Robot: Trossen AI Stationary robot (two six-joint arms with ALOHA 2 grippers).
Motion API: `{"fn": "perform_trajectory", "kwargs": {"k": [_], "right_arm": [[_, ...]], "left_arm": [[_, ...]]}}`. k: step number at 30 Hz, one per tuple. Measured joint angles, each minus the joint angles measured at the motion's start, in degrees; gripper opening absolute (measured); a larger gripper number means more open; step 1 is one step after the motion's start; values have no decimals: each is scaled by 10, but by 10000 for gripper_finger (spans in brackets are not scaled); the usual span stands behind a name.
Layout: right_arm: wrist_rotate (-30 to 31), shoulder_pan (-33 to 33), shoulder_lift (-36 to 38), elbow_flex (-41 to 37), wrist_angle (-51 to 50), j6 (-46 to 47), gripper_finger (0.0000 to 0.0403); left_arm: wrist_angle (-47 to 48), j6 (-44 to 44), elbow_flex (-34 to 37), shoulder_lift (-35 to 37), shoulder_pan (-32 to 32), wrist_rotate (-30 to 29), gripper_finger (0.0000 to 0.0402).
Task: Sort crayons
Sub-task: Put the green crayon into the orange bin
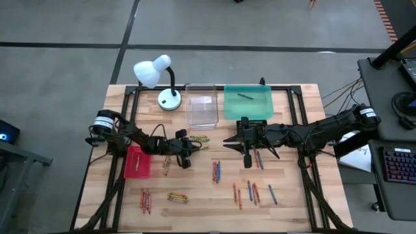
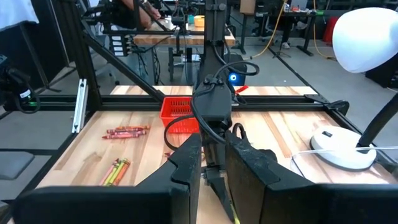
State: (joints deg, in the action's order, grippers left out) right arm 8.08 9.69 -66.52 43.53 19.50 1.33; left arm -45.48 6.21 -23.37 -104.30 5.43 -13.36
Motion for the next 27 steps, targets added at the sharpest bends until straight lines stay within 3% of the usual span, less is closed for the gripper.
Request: {"fn": "perform_trajectory", "kwargs": {"k": [7,27], "right_arm": [[0,0,0,0,0,-12,63],[0,0,0,0,0,-36,63]], "left_arm": [[38,-29,7,52,2,18,1],[104,-55,5,172,1,-1,0]]}}
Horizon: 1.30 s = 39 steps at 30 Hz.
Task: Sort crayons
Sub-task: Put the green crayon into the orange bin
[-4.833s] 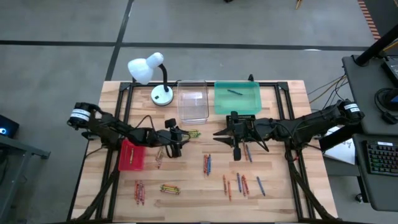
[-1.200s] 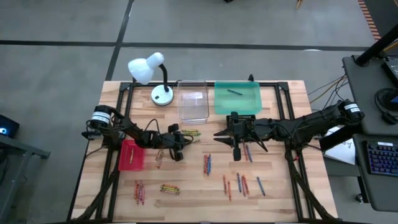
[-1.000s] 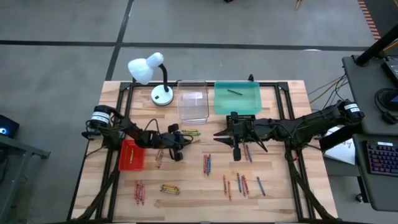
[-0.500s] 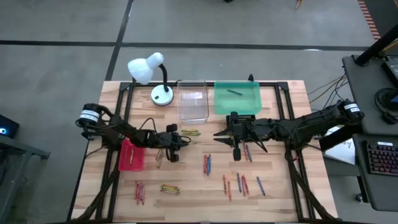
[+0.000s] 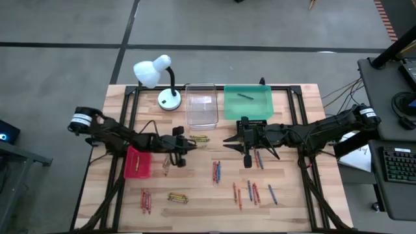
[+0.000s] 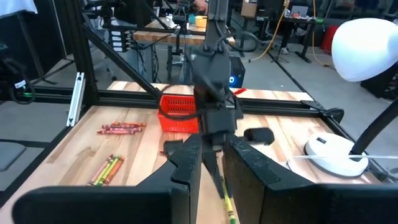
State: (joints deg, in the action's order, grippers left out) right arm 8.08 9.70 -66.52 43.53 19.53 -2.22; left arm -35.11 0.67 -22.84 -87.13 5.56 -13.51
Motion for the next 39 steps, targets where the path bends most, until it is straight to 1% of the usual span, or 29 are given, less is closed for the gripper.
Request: {"fn": "perform_trajectory", "kwargs": {"k": [4,9,13,16,20,23,26,29,31,33,36,39], "right_arm": [[0,0,0,0,0,-4,63],[0,0,0,0,0,-4,63],[0,0,0,0,0,-4,63],[0,0,0,0,0,-3,63],[15,0,1,0,-9,7,63],[30,0,6,0,-25,5,63],[42,-3,14,0,-32,0,63],[44,-11,21,0,-37,1,63],[45,-15,24,0,-47,1,63],[45,-20,24,0,-53,2,63],[45,-27,23,0,-59,4,63],[45,-32,23,0,-64,11,63]], "left_arm": [[7,0,0,57,0,0,0],[24,9,-10,146,0,0,0],[74,9,-30,209,-1,-2,0],[138,-12,-63,238,-7,-17,0],[279,-43,-139,245,-25,-24,0],[382,-53,-199,228,-46,-33,0],[535,-30,-254,212,-52,-39,0],[738,51,-323,202,-41,-29,0],[870,115,-373,200,-31,-8,0],[995,186,-417,200,-20,30,0],[1128,328,-473,202,-10,100,0],[1241,453,-492,204,5,151,0]]}}
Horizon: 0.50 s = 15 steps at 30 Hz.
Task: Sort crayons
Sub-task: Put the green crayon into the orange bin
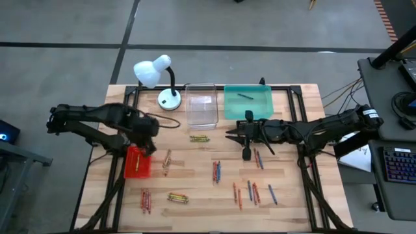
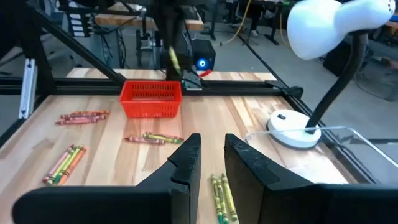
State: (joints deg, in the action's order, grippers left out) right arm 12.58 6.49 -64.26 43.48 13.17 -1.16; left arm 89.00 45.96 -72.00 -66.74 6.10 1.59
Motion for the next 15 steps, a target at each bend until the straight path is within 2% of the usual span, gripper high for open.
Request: {"fn": "perform_trajectory", "kwargs": {"k": [1,5,9,15], "right_arm": [[0,-1,0,0,-2,1,63],[0,-2,0,0,-15,0,63],[1,-2,0,0,-26,0,63],[1,-2,0,0,-28,1,63]], "left_arm": [[17,27,4,0,7,17,0],[-16,71,66,14,29,116,0],[11,91,131,4,33,115,0],[-20,104,215,-2,32,94,2]]}}
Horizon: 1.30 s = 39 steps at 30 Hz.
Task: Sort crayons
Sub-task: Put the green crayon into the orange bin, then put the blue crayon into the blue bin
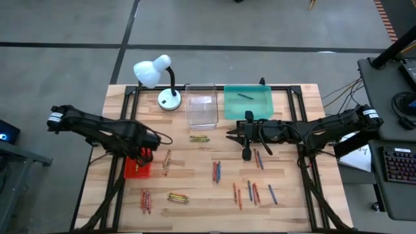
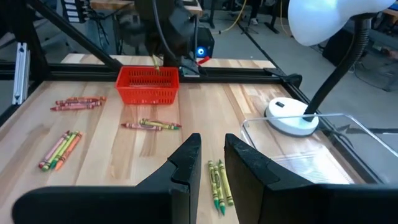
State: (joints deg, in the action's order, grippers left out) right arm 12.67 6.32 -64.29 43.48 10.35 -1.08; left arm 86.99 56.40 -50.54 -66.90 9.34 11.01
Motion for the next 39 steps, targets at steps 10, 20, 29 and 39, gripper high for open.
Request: {"fn": "perform_trajectory", "kwargs": {"k": [10,20,29,39], "right_arm": [[0,-2,0,0,2,-3,63],[0,-20,1,0,-2,24,63],[-52,-20,1,0,-27,147,63],[-103,6,-9,0,-194,463,63]], "left_arm": [[-15,27,46,-10,0,0,78],[-24,-20,-30,-7,0,-87,118],[-193,-159,-87,-5,11,-247,118],[-430,-353,-63,-5,14,-256,118]]}}
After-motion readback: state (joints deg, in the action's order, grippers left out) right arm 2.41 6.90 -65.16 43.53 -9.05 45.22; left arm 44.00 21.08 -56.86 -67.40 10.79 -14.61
